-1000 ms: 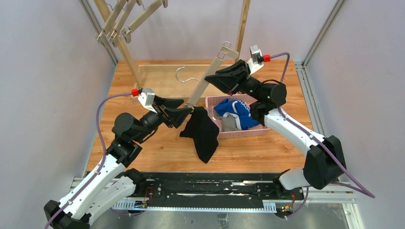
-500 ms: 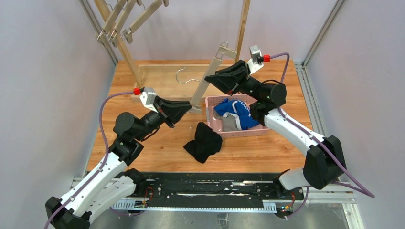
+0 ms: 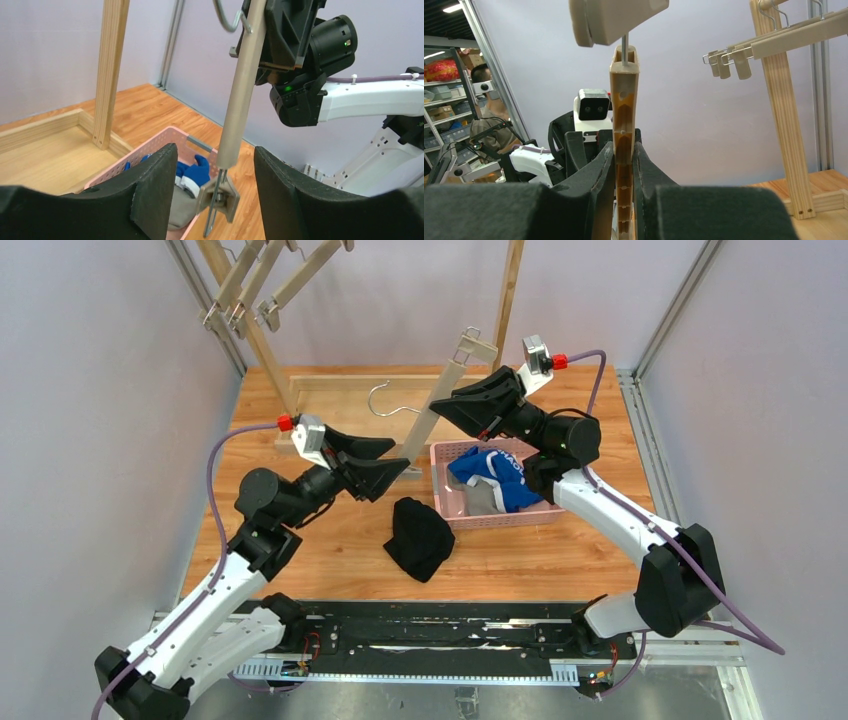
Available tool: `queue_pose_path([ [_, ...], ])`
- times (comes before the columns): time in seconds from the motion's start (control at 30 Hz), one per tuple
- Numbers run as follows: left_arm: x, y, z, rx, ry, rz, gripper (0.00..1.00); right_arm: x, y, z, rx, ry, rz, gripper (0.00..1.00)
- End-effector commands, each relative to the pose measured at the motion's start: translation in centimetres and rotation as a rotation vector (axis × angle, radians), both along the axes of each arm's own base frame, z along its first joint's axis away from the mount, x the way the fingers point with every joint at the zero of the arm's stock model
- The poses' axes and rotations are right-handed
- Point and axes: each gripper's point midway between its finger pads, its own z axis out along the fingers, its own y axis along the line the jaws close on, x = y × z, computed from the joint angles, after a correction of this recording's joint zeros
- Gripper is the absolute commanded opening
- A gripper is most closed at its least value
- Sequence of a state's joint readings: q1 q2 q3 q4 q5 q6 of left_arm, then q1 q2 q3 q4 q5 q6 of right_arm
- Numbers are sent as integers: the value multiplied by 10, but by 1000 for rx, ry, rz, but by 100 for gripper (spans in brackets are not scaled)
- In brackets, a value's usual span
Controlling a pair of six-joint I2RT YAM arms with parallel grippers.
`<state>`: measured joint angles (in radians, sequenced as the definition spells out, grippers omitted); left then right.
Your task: Remove the underwear clipped to the hanger
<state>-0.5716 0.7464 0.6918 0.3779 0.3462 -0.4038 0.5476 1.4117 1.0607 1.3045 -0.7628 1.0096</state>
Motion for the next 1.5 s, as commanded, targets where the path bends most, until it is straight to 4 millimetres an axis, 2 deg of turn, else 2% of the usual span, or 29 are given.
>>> queue_pose_path([
  [0.0,-5,-9,27,-24,-73,-61,61,-20,-8,20,45,-76,25,1],
  [0.07,-3,-14,28,-34,-71,-78,53,-20,-7,21,46,-75,26,1],
  [0.17,-2,-17,29,-39,-63,-95,35,-20,-8,22,46,-80,25,1],
  [0.5,-7,-26,32,-53,-63,-160,38,-17,-7,22,54,-79,22,1],
  [0.6,-7,-26,33,-61,-66,-163,28,-17,-6,22,55,-78,23,1],
  [0.67,-8,-27,35,-71,-67,-176,15,-17,-6,22,55,-76,23,0],
  [0.7,-9,-28,36,-75,-69,-184,4,-16,-6,21,54,-74,21,1],
  [0.73,-9,-28,37,-83,-63,-187,1,-15,-6,20,52,-71,20,1],
  [0.83,-11,-26,45,-112,-66,-188,0,-13,-5,15,42,-52,17,0],
  [0.87,-12,-25,48,-120,-67,-184,0,-12,-4,12,33,-44,13,2],
  [0.9,-13,-23,52,-123,-71,-179,0,-9,-3,10,22,-35,6,10],
  [0.93,-14,-21,54,-120,-70,-172,0,-8,-2,6,8,-23,-1,23],
  [0.97,-16,-19,57,-116,-70,-166,0,-6,-2,3,-1,-18,-12,41],
  [1.0,-18,-17,59,-111,-68,-160,0,-3,-1,-1,-15,-9,-23,56],
  [1.03,-19,-14,60,-101,-65,-150,0,0,0,-7,-29,1,-35,65],
  [1.2,-12,11,54,35,-24,23,0,8,4,-39,-130,27,-82,68],
  [1.23,-7,20,41,94,30,83,0,11,5,-49,-166,42,-95,68],
  [1.37,11,75,13,341,201,383,0,23,7,-117,-440,141,-211,68],
  [1.4,14,90,8,409,240,455,0,21,7,-133,-527,120,-260,68],
  [1.43,17,105,-5,486,287,526,0,17,7,-155,-636,100,-304,69],
  [1.47,18,119,-7,544,309,585,0,11,8,-168,-719,63,-341,69],
])
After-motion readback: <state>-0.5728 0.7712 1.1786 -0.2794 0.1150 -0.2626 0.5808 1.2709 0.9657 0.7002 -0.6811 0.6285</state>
